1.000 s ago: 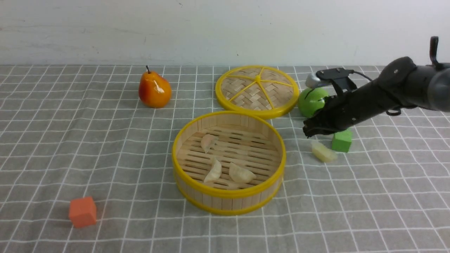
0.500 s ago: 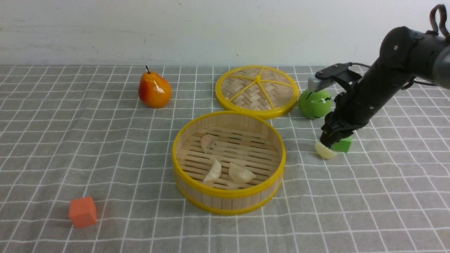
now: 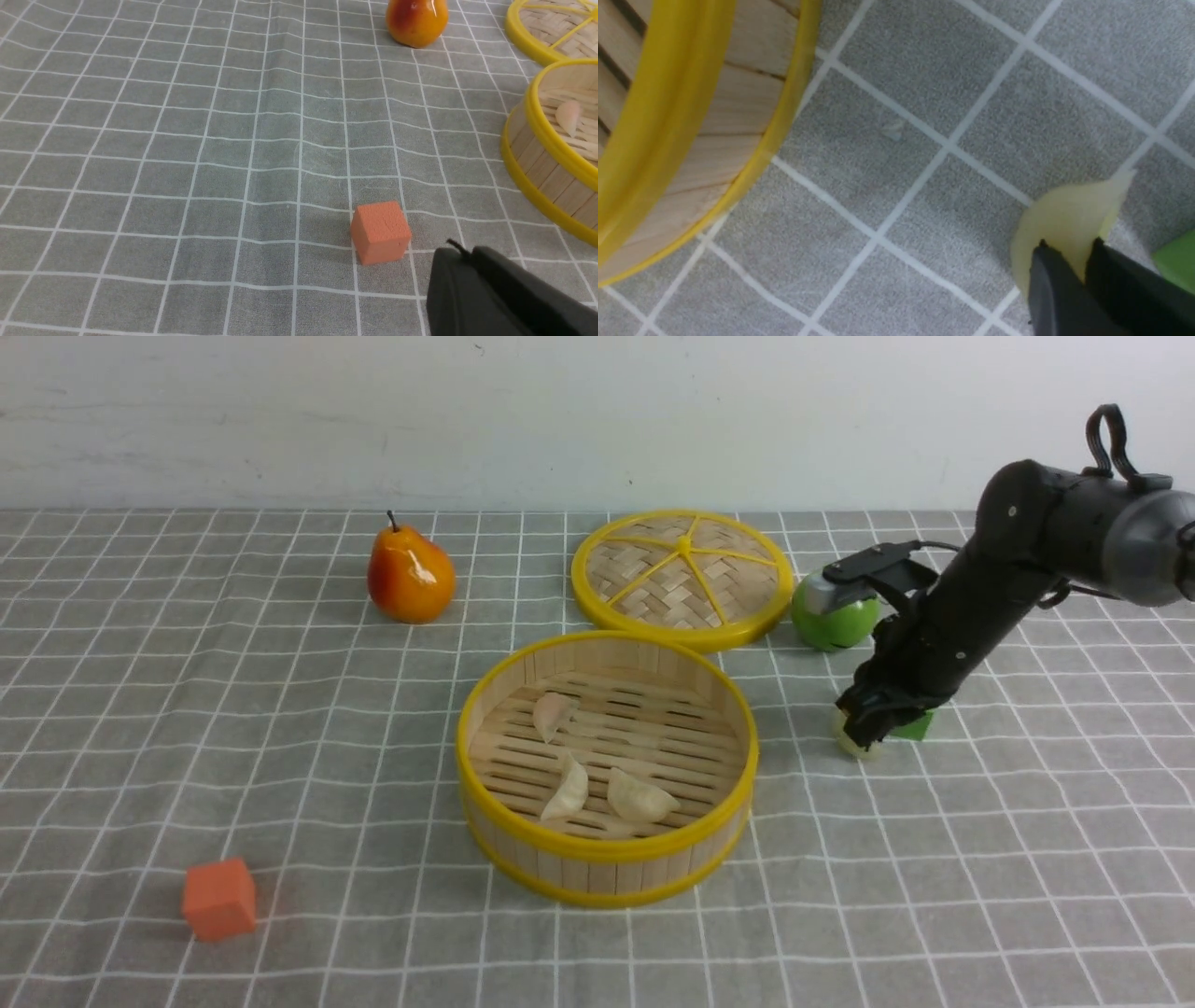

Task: Put the dumplings into the steamer on the table with the grey tablecloth.
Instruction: 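Reach for and grasp a dumpling lying on the table beside the steamer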

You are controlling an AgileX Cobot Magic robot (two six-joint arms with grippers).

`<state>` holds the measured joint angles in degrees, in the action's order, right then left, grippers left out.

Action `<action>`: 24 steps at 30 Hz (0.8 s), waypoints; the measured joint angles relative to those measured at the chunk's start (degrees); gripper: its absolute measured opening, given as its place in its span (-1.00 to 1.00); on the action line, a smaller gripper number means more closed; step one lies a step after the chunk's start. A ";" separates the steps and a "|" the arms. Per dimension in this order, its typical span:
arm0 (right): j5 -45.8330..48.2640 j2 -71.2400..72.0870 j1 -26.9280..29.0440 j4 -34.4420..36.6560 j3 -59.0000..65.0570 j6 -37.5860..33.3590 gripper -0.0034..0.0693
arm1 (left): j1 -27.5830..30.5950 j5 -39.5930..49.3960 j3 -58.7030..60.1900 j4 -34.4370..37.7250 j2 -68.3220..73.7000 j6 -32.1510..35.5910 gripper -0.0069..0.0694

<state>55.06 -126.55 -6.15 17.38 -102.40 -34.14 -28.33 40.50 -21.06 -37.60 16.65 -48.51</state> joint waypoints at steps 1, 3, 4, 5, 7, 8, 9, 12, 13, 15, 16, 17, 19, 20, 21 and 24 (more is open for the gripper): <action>0.37 0.07 0.00 -0.27 -0.26 0.05 -0.79 | 0.00 0.00 0.00 0.00 0.00 0.00 -0.75; 1.96 0.83 0.00 -0.57 -1.12 0.11 -0.92 | 0.00 0.00 0.00 0.00 0.00 0.00 -0.74; 2.89 1.25 0.00 -0.57 -1.70 0.17 -0.94 | 0.00 0.00 0.00 0.00 0.00 0.00 -0.74; 3.03 1.25 0.00 -0.57 -1.70 0.17 -0.94 | 0.00 0.00 0.00 0.00 0.00 0.00 -0.74; 4.21 2.92 0.00 -0.03 -3.36 0.29 -0.94 | 0.00 0.00 0.00 0.00 0.00 0.00 -0.74; 4.37 3.71 0.00 0.39 -4.18 0.35 -0.94 | 0.00 0.00 0.00 0.00 0.00 0.00 -0.73; 4.69 4.58 0.00 0.82 -4.86 0.35 -0.94 | 0.00 0.00 0.00 -0.05 0.00 0.00 -0.73; 5.30 4.81 0.00 1.43 -5.27 0.39 -0.90 | 0.00 -0.03 0.00 -0.05 0.00 0.00 -0.72; 5.43 4.44 0.00 1.38 -5.27 0.39 -0.86 | 0.00 -0.07 0.00 -0.05 0.00 0.00 -0.72; 5.58 3.51 0.00 1.31 -5.27 0.70 -0.78 | 0.00 -0.07 0.00 -0.05 0.00 0.00 -0.72; 5.46 2.49 0.00 1.19 -5.27 1.27 -0.70 | 0.00 -0.10 0.00 -0.05 0.00 0.00 -0.72; 5.03 0.56 0.00 1.19 -5.22 2.34 -0.52 | 0.00 -0.10 0.00 -0.05 0.00 0.00 -0.72; 3.57 -1.98 0.00 1.11 -5.22 3.15 -0.29 | 0.00 -0.10 0.00 -0.05 0.00 -0.04 -0.72; 3.02 -2.87 0.00 0.69 -5.22 3.35 -0.20 | 0.00 -0.10 0.00 -0.05 0.00 -0.04 -0.72; 2.45 -3.85 0.00 0.27 -5.22 3.64 -0.11 | 0.00 -0.10 0.00 -0.05 0.00 -0.04 -0.72; 2.04 -4.70 0.00 0.16 -5.27 5.22 -0.06 | 0.00 -0.10 0.00 -0.05 0.00 -0.04 -0.72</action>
<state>57.09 -131.25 -6.15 17.54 -107.68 -28.92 -28.33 40.40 -21.06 -37.65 16.65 -48.55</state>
